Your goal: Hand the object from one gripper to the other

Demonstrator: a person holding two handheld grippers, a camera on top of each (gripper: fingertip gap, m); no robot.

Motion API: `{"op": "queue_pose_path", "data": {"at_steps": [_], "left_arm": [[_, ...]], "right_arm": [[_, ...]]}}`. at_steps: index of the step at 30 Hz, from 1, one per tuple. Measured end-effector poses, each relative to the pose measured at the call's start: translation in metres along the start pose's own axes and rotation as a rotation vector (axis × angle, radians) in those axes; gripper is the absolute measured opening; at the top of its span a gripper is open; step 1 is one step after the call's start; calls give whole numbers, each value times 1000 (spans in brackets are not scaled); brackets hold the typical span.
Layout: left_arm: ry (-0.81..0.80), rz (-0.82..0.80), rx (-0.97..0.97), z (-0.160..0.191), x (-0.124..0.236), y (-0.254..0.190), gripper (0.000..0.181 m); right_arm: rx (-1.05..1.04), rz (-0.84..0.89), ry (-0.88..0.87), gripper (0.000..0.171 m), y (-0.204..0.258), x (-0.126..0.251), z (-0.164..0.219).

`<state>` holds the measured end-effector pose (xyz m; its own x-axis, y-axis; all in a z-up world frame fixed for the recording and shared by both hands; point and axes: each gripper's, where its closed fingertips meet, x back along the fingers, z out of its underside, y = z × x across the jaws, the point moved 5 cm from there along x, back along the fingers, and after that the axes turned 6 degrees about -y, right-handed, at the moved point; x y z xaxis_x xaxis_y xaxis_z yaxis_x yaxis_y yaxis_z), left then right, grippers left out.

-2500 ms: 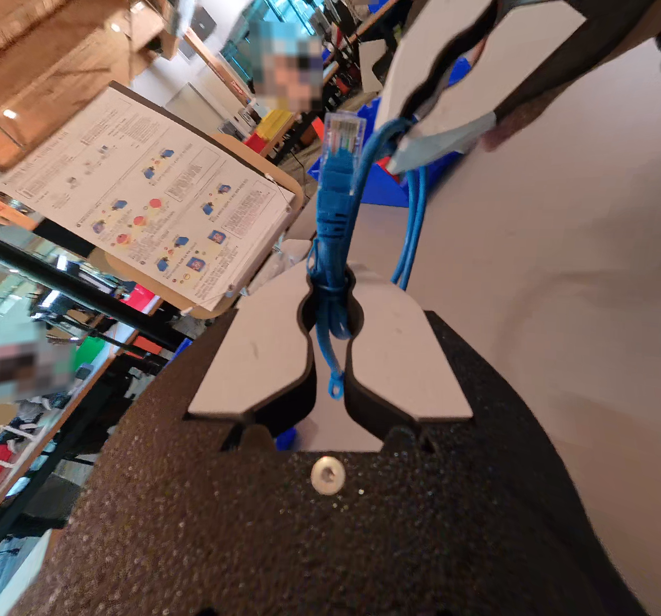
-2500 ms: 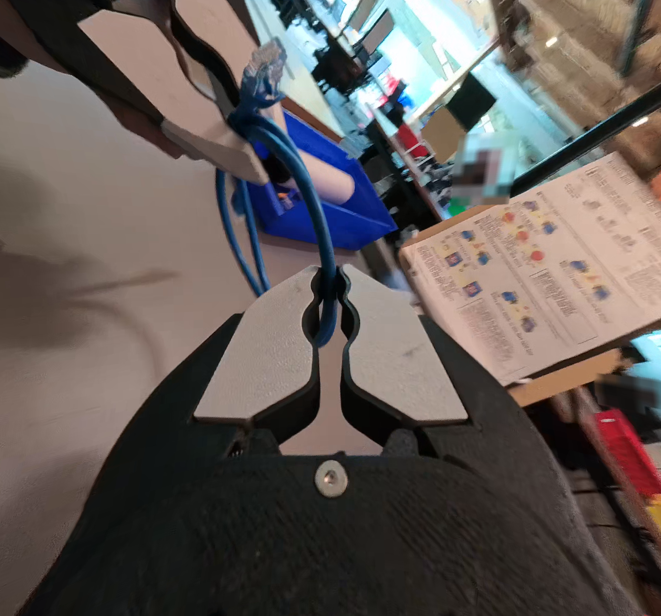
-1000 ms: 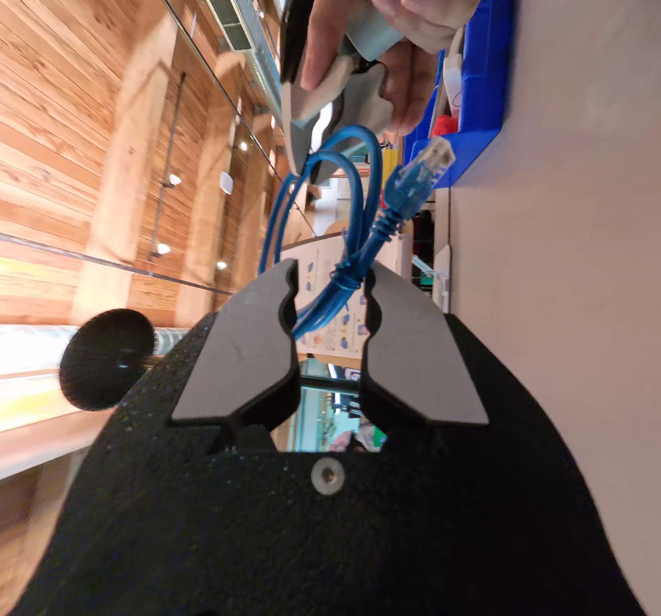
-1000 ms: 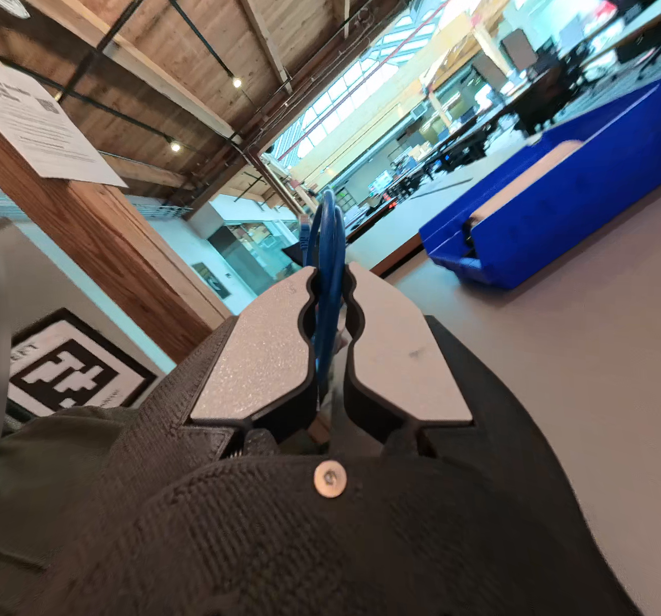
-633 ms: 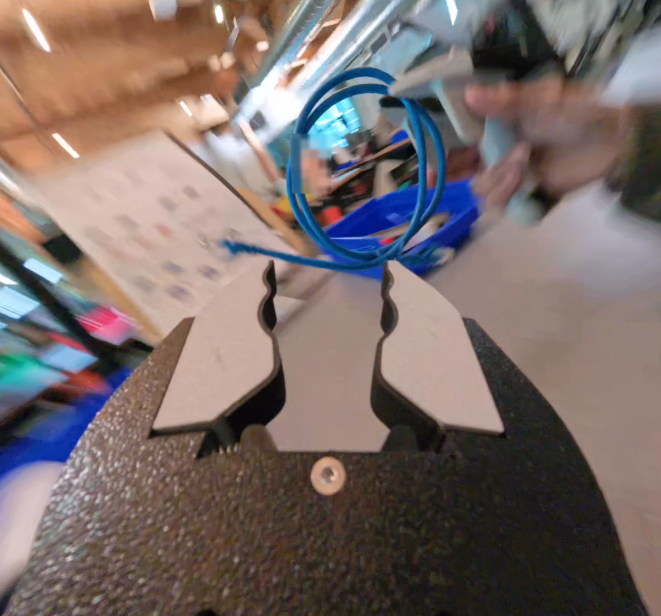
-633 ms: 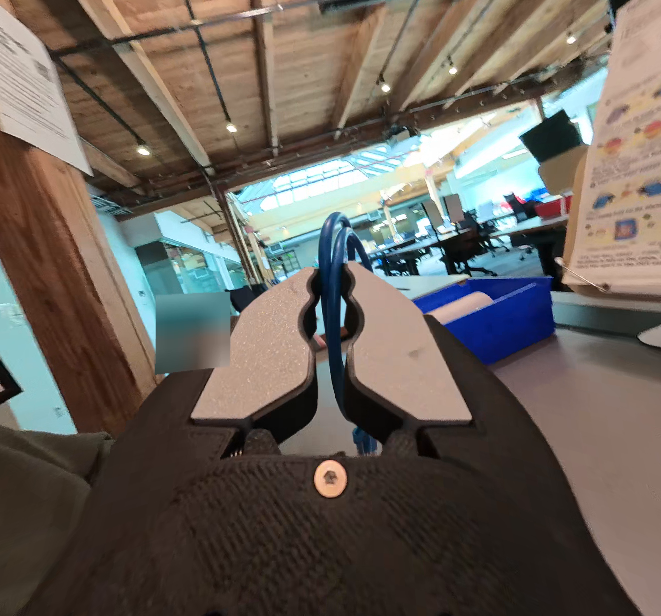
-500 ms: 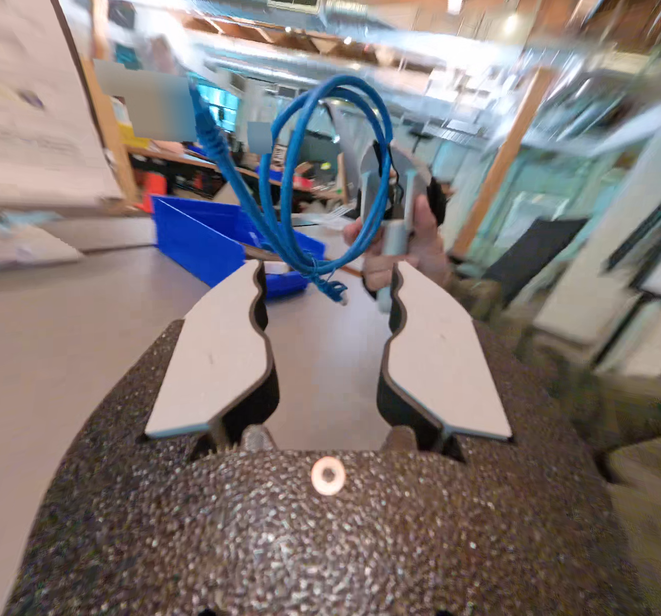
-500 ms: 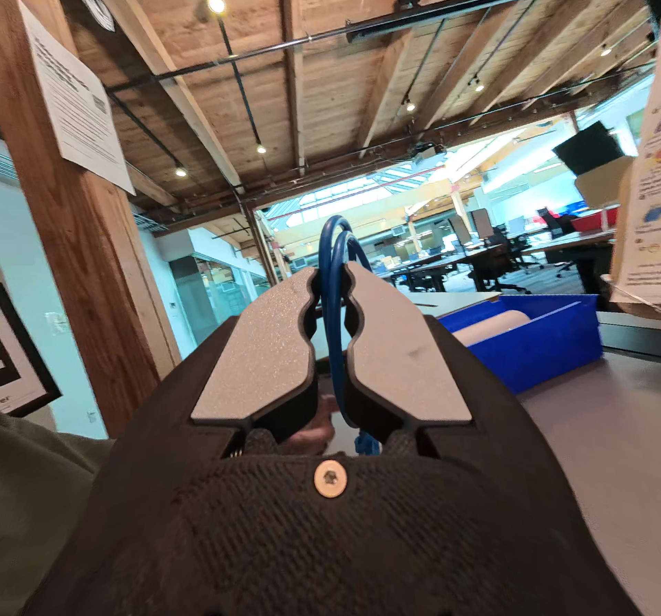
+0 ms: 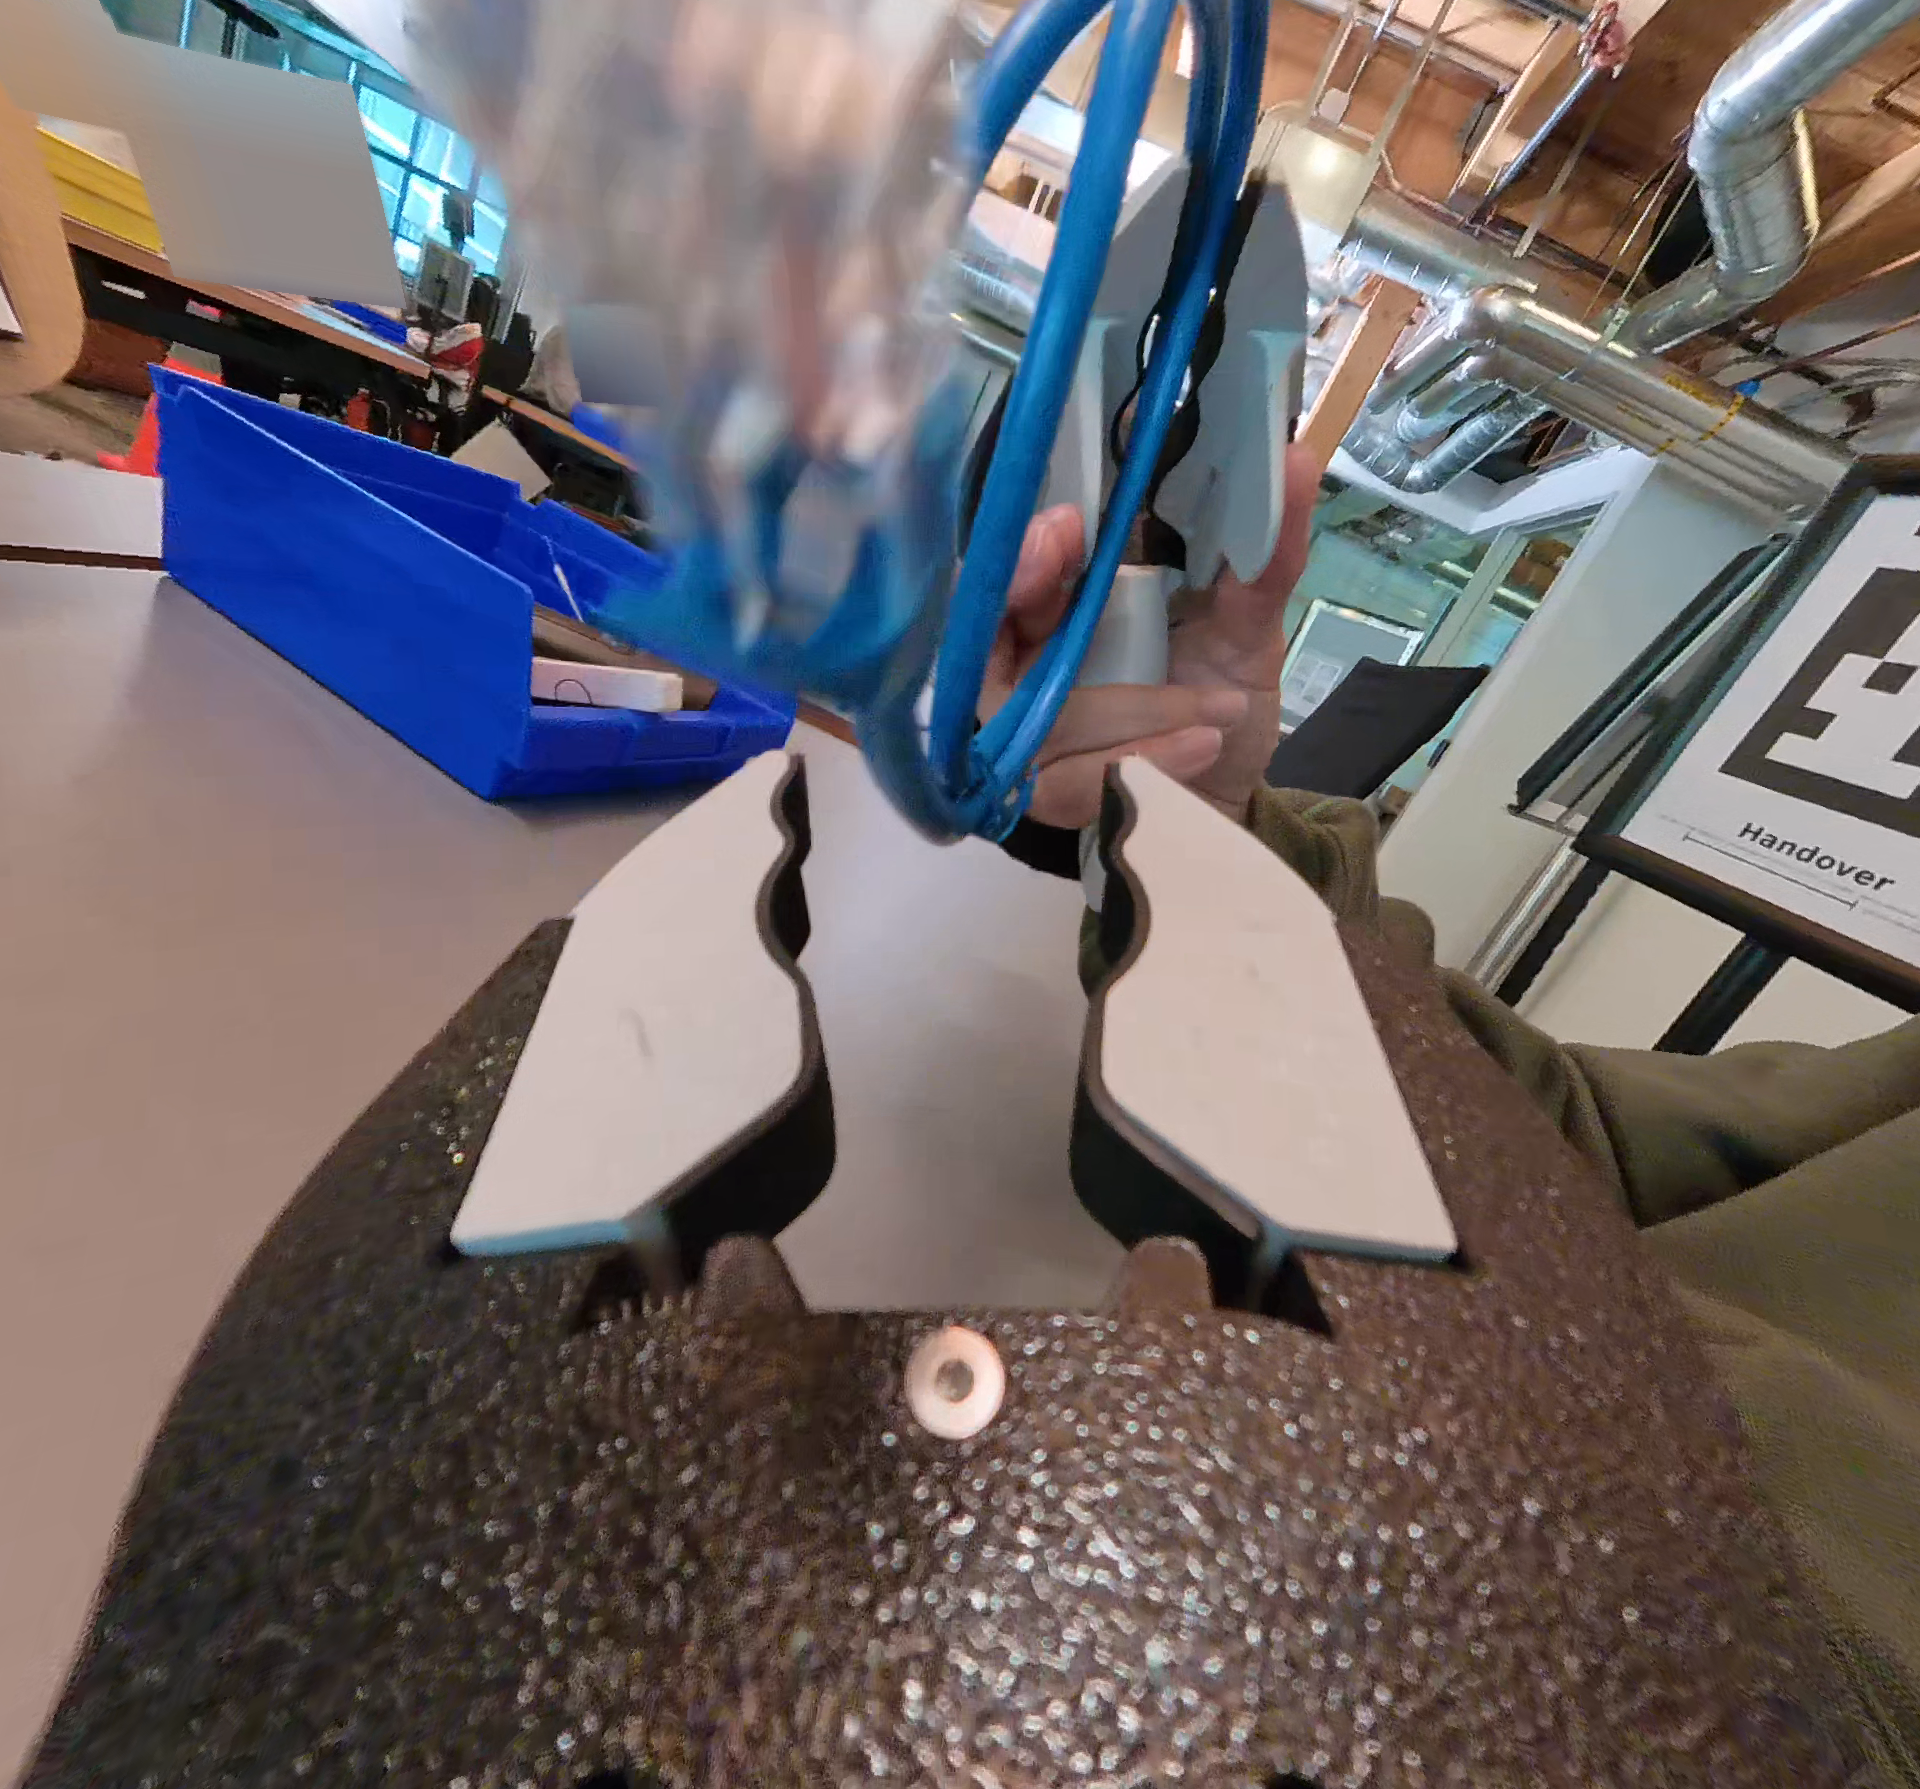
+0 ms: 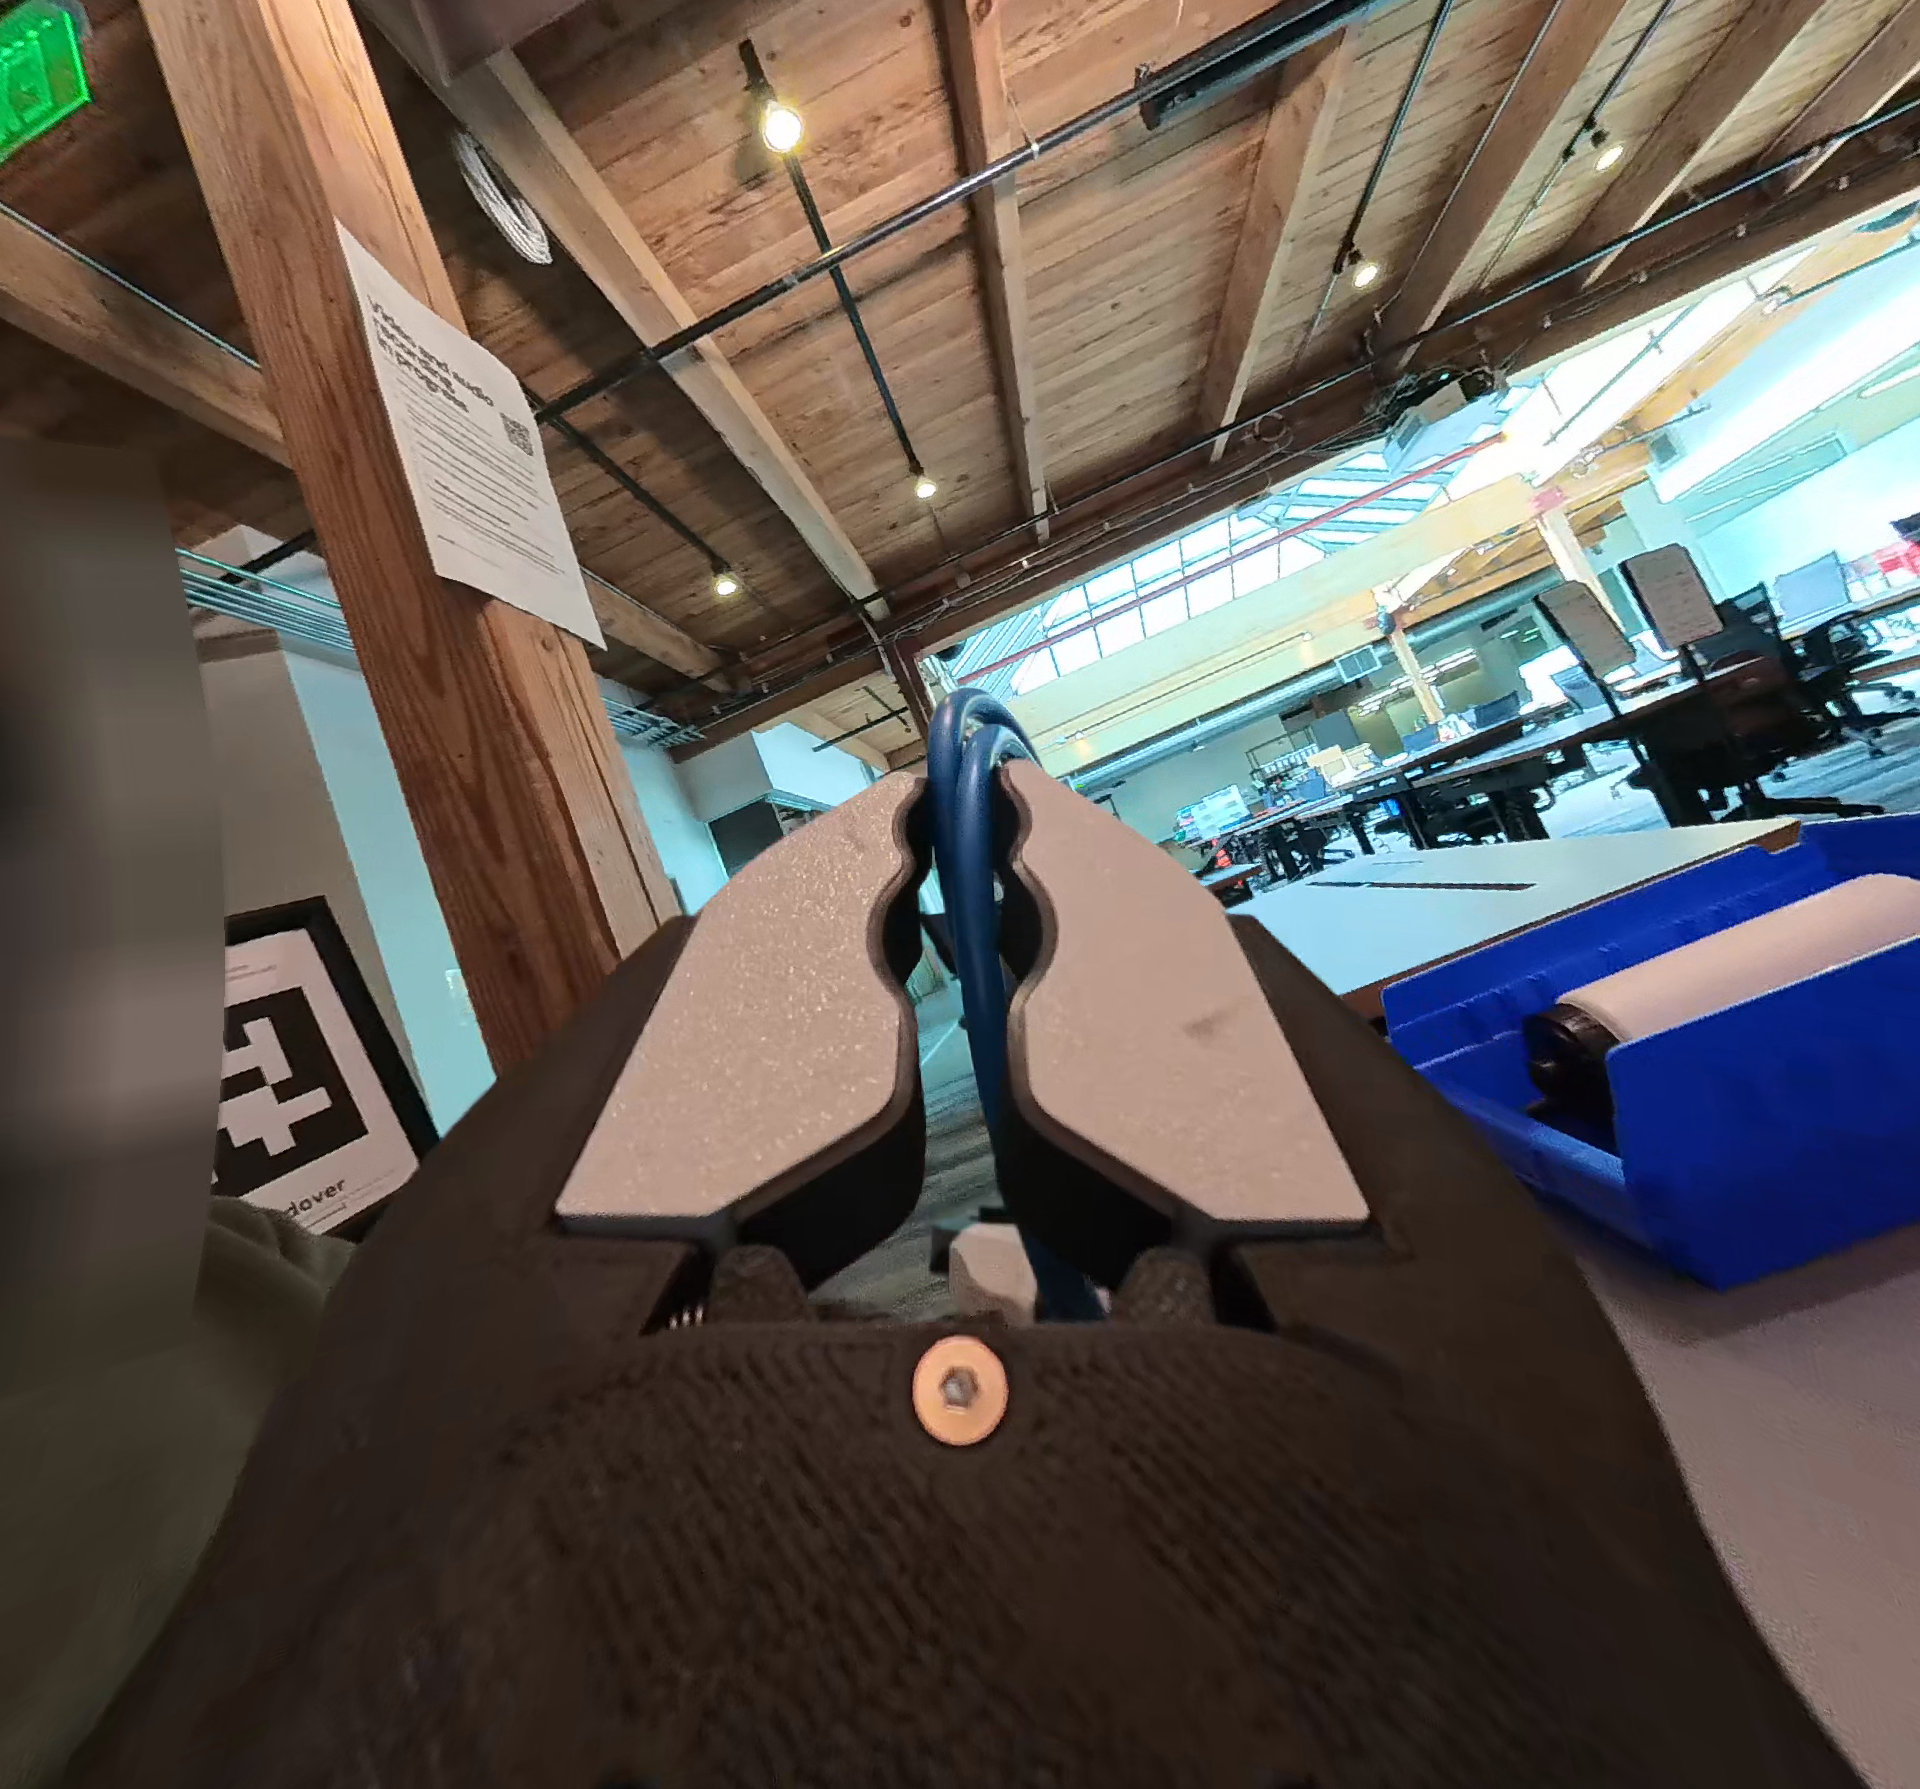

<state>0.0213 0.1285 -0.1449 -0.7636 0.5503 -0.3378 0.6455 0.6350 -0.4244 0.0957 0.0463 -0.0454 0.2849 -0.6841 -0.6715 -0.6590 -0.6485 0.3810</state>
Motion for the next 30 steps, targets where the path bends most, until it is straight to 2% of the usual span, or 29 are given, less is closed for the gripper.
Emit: {"op": "queue_pose_path", "data": {"at_steps": [3,6,8,13,15,16,18,20,22,25,26,30], "left_arm": [[-91,29,44,4,-1,0,46],[-157,61,76,2,1,-1,29],[-148,88,42,3,2,-3,18],[-63,1,-83,-6,5,0,13],[14,-88,-111,-13,8,7,13],[86,-151,-129,-15,10,11,13],[301,-339,-170,-17,19,22,12],[541,-454,-279,-19,30,24,12],[711,-531,-388,-22,40,20,12],[796,-590,-462,-29,45,10,12],[800,-597,-480,-31,44,6,12],[885,-603,-556,-30,45,-3,12]], "right_arm": [[-3,-19,-1,10,5,-4,2],[-30,-27,-21,10,7,-6,4],[-39,-11,-18,10,4,-7,8],[81,26,39,12,-3,0,4],[246,113,112,18,-10,10,-2],[356,165,159,28,-13,16,-6],[586,272,271,43,-17,25,-15],[830,312,424,46,-10,26,-16],[1047,289,595,50,-1,20,-2],[1378,208,892,54,0,12,38],[1489,187,942,50,-1,8,50],[1776,182,996,40,-4,-5,74]]}}
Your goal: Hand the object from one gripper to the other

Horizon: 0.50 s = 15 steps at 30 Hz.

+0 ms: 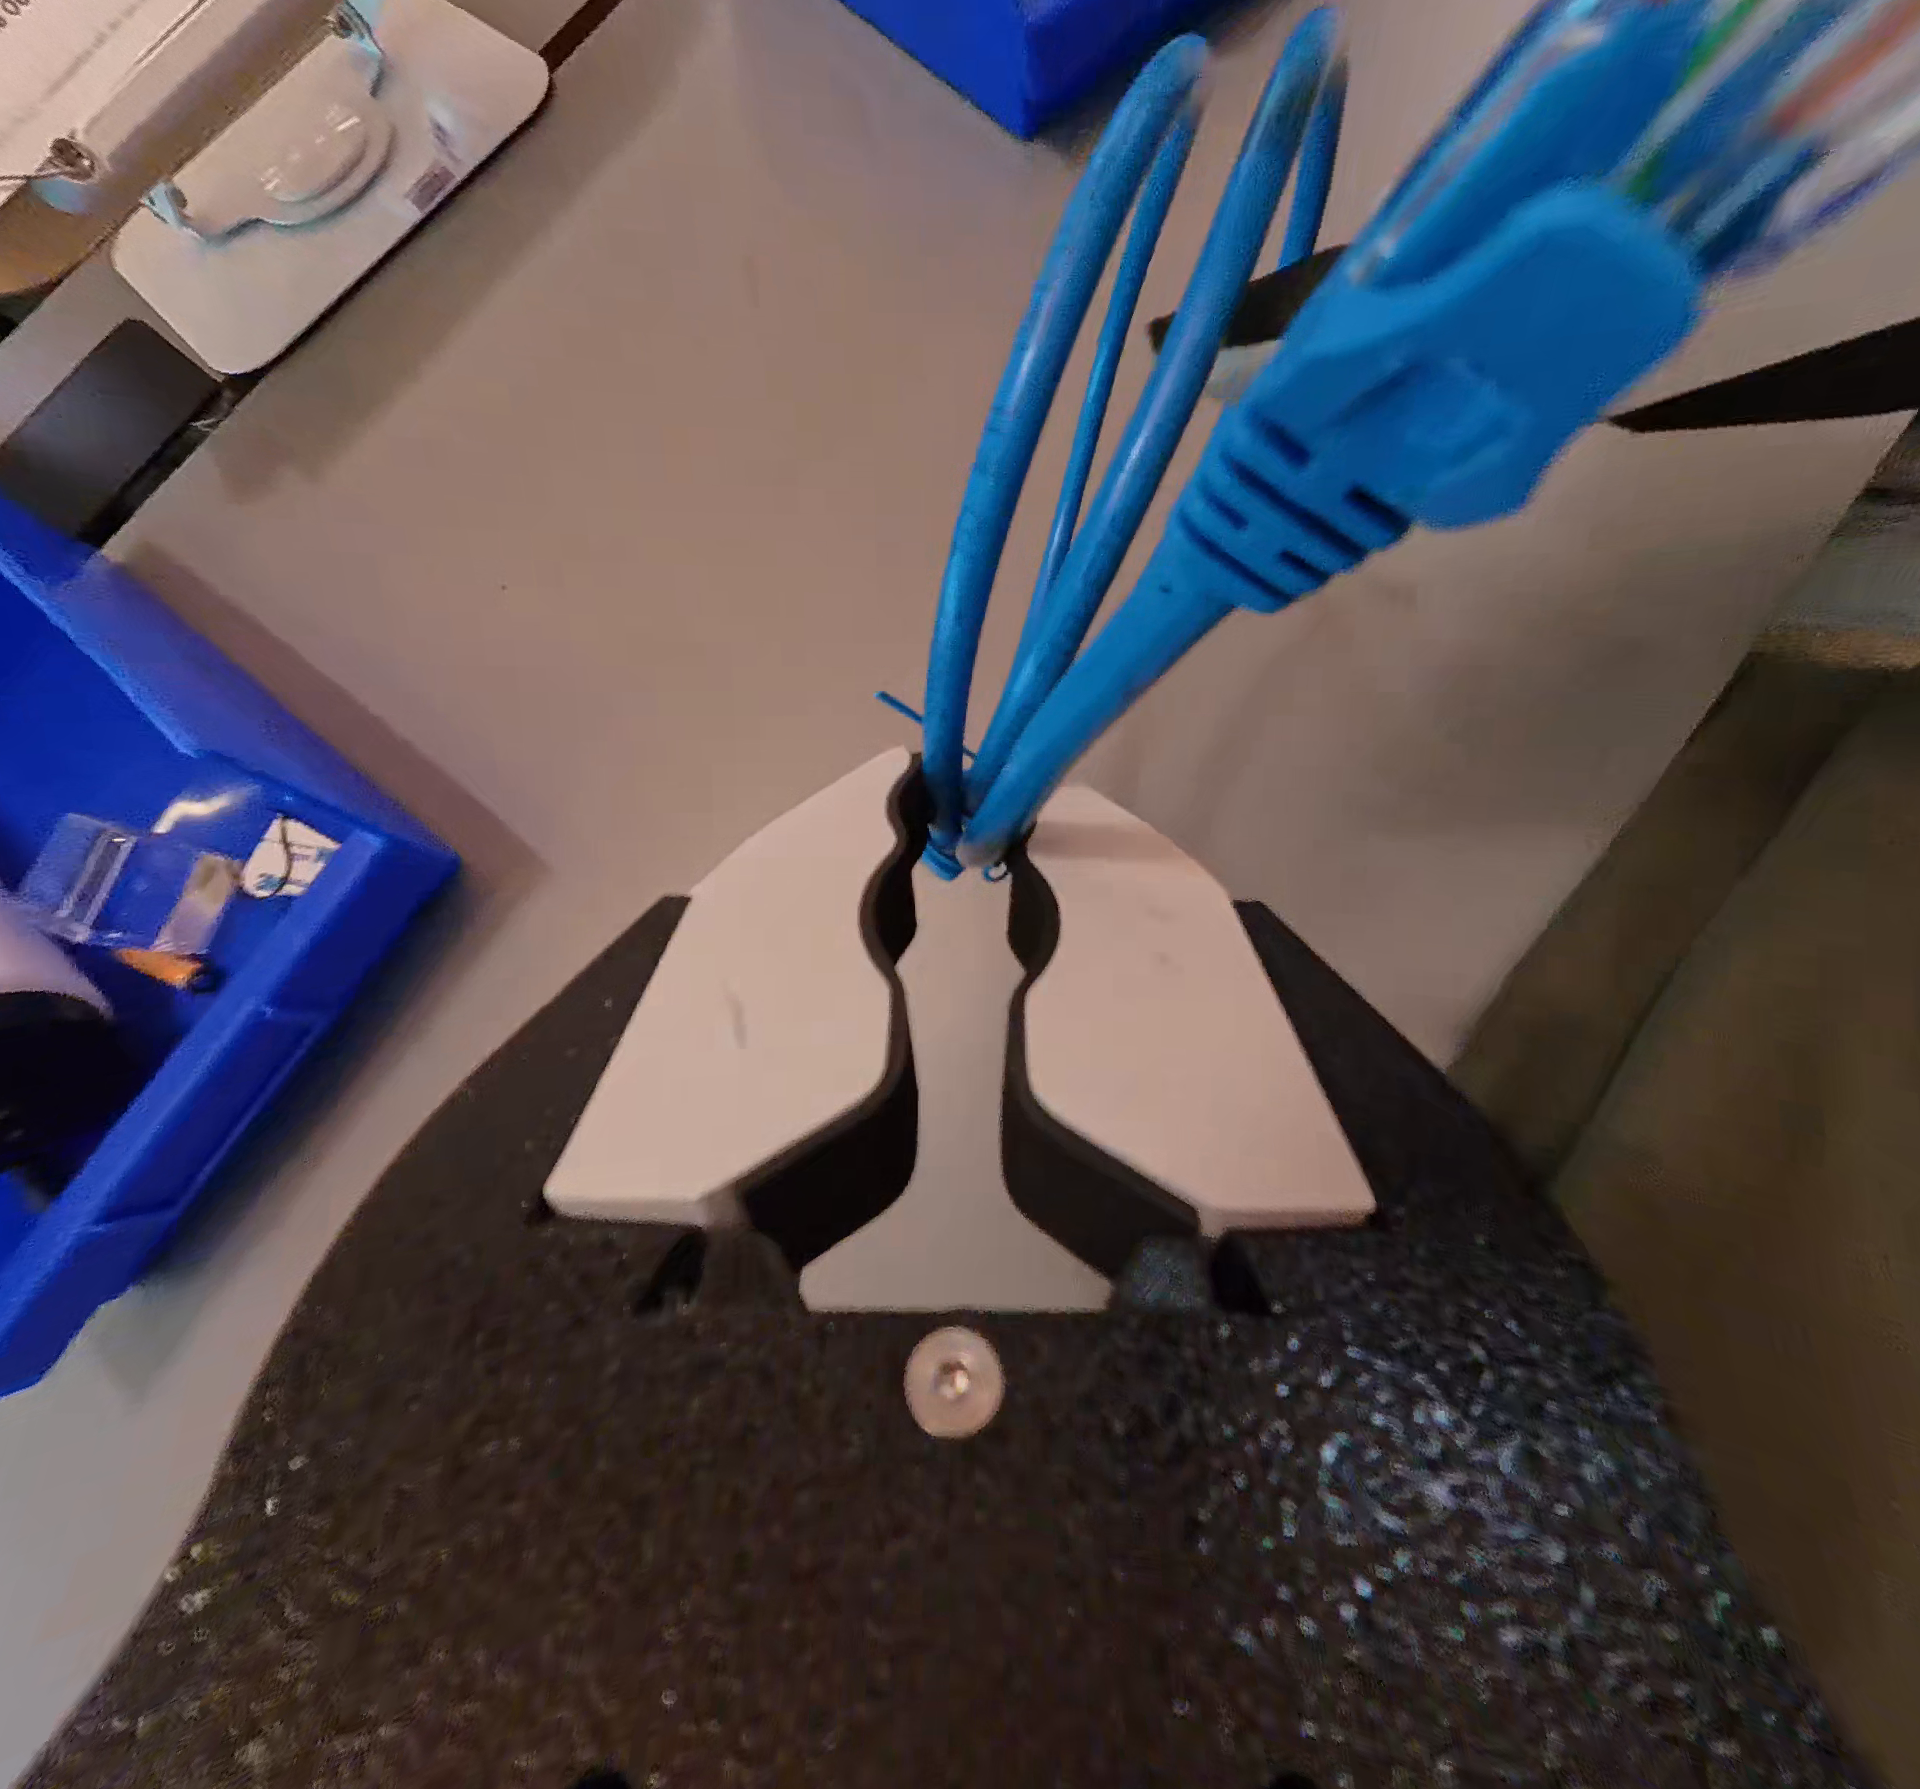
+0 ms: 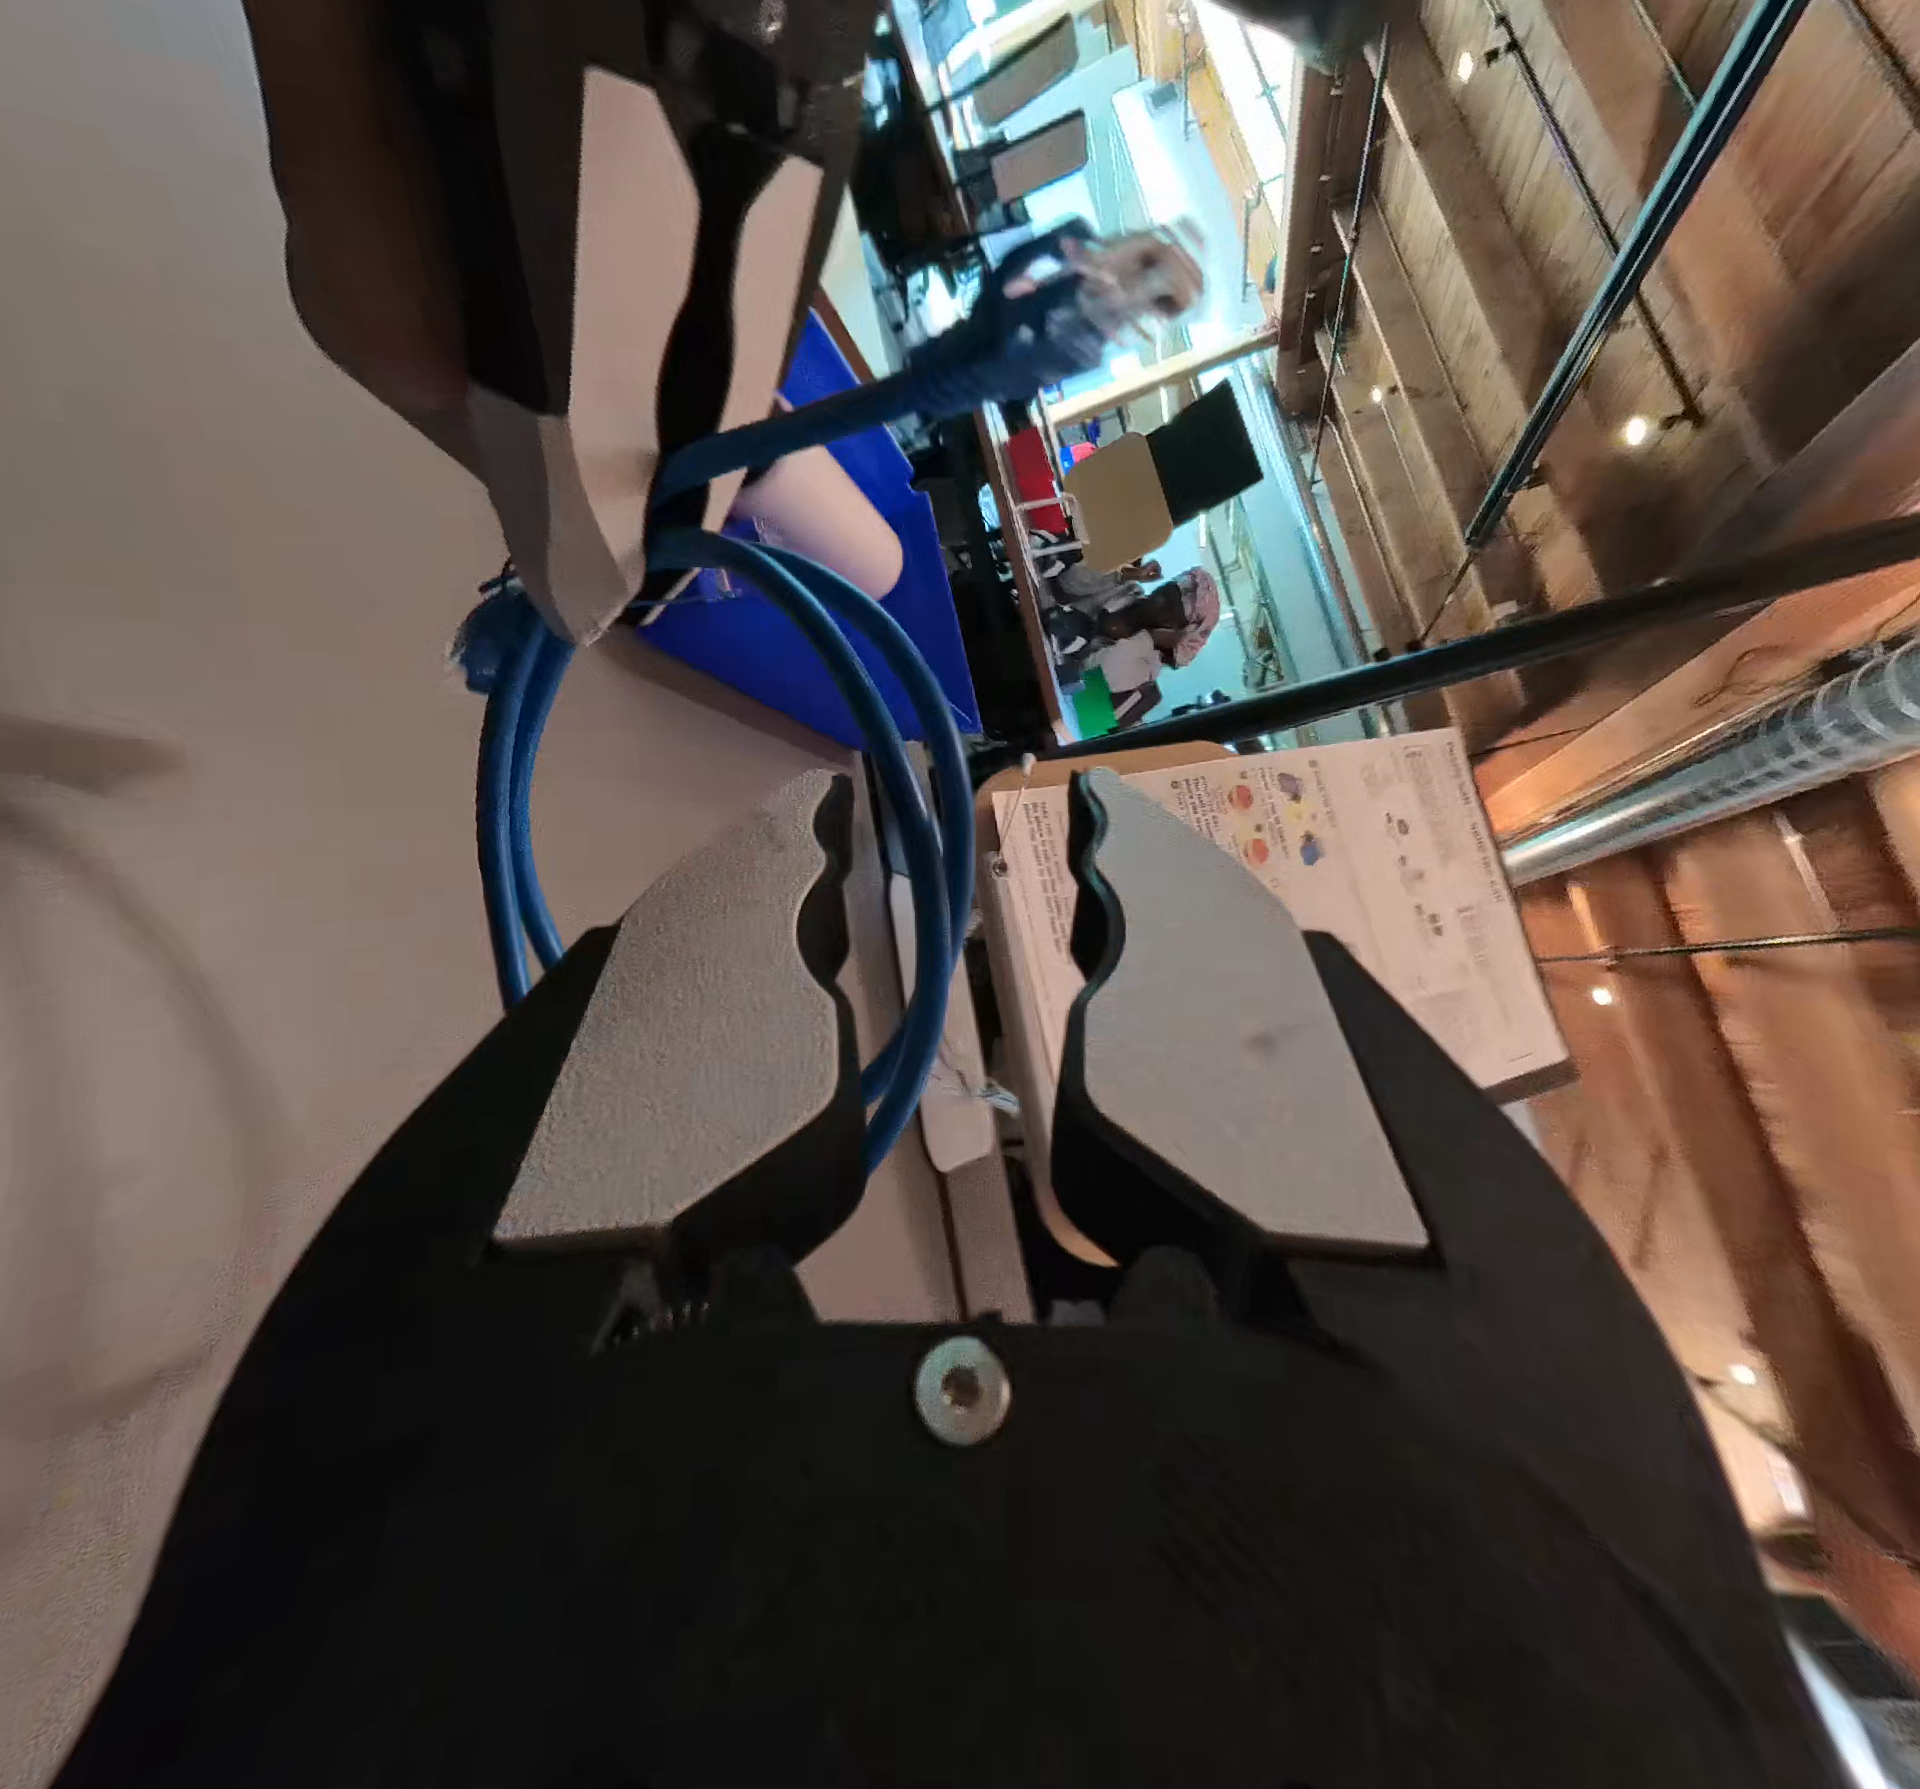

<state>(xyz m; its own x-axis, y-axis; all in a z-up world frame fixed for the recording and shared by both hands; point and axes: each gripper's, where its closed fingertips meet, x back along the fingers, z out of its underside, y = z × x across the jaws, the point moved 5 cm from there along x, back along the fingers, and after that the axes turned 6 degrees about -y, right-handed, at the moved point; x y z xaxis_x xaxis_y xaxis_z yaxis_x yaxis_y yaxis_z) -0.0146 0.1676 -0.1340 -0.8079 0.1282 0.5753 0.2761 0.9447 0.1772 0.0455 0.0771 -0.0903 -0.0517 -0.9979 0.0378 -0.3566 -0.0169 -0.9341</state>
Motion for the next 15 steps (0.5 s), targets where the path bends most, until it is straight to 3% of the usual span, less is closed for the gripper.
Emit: {"op": "queue_pose_path", "data": {"at_steps": [2,5,7,9,10,12,15], "left_arm": [[24,-22,-30,0,0,-2,12],[10,4,-22,-3,-2,-8,12],[-4,-17,-25,-4,0,-5,12],[-117,-65,-47,-13,7,0,13],[-195,-83,-57,-20,12,1,14],[-348,-66,-57,-34,24,0,37],[-559,-67,-12,-51,43,3,57]], "right_arm": [[61,-14,19,36,7,-3,-2],[131,26,26,10,7,-4,-2],[140,36,60,7,7,-6,1],[124,112,80,6,0,-6,5],[66,148,75,6,-4,-5,8],[-125,228,38,5,-19,1,14],[-444,336,-6,6,-41,14,30]]}}
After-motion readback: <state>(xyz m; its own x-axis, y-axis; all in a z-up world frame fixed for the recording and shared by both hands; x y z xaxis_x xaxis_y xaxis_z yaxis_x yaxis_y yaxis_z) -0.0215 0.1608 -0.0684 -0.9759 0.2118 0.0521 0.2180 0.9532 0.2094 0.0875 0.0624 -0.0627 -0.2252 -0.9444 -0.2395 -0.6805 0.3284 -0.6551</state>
